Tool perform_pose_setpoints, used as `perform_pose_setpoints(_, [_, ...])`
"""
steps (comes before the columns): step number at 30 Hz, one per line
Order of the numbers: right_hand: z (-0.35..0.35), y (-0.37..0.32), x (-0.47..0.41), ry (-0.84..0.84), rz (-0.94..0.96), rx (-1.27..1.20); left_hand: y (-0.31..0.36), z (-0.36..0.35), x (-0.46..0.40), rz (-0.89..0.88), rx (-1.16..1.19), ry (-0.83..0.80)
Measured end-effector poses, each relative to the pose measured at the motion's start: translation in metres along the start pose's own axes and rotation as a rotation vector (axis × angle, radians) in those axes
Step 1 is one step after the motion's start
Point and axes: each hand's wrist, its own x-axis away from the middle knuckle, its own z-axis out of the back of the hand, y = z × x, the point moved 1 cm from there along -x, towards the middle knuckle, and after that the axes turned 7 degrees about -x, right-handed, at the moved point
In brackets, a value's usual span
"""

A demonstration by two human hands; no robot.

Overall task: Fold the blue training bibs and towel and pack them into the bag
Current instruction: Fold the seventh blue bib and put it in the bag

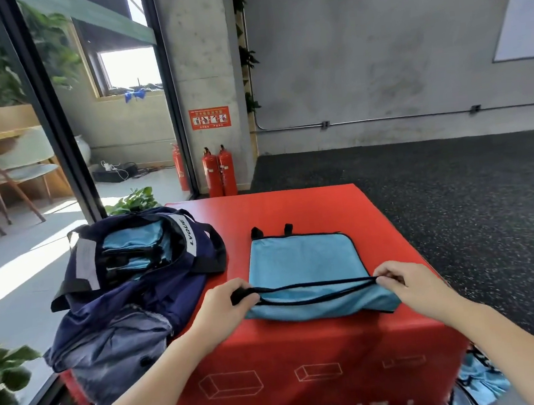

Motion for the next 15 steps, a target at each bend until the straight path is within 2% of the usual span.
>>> perform_pose_setpoints(3, [0.009, -0.007, -0.015, 0.138, 0.045, -0.04, 0.01, 0.012, -0.018, -0.044, 0.057, 0.078])
perform_pose_setpoints(6, [0.009, -0.003, -0.039, 0.206, 0.049, -0.06, 0.013, 0.016, -0.045, -0.061, 0.055, 0.128])
perform_pose_setpoints(15, [-0.002, 0.022, -0.145, 0.207, -0.006, -0.093, -0.005, -0.001, -0.151, -0.073, -0.032, 0.121])
